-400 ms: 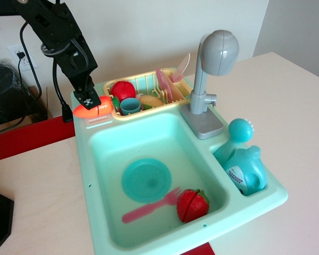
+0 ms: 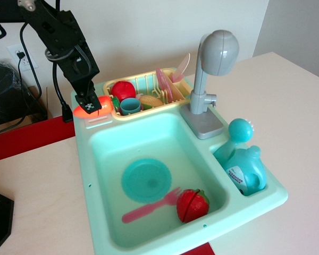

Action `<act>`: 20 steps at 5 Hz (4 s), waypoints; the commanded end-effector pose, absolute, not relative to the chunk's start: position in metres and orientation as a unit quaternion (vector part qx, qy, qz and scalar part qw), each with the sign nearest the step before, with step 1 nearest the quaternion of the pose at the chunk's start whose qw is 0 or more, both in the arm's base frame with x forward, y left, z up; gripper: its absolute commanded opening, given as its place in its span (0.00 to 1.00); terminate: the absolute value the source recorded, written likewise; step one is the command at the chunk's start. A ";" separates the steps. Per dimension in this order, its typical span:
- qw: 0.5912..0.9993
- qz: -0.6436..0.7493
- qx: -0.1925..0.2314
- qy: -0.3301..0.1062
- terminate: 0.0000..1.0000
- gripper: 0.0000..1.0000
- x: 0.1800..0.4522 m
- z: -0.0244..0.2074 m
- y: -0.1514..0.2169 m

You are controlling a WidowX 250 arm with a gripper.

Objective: Put carrot on plate

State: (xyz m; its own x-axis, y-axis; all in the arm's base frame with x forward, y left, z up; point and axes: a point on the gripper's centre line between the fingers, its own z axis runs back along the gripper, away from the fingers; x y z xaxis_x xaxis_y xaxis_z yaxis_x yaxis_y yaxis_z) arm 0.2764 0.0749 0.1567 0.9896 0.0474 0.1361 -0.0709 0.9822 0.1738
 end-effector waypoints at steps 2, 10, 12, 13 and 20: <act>0.993 0.037 0.101 -0.058 0.00 1.00 0.282 0.148 0.089; 0.981 -0.010 0.108 -0.162 0.00 0.00 0.297 0.176 0.041; 0.985 -0.055 0.064 -0.149 0.00 0.00 0.313 0.152 -0.016; 0.986 -0.062 0.050 -0.145 0.00 0.00 0.325 0.126 -0.044; 0.989 -0.002 0.102 -0.109 0.00 1.00 0.305 0.129 -0.012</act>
State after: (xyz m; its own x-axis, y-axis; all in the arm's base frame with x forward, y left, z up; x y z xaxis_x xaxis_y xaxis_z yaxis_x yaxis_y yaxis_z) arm 0.2935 0.0084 0.1294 0.9824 0.0330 0.1841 -0.0682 0.9798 0.1881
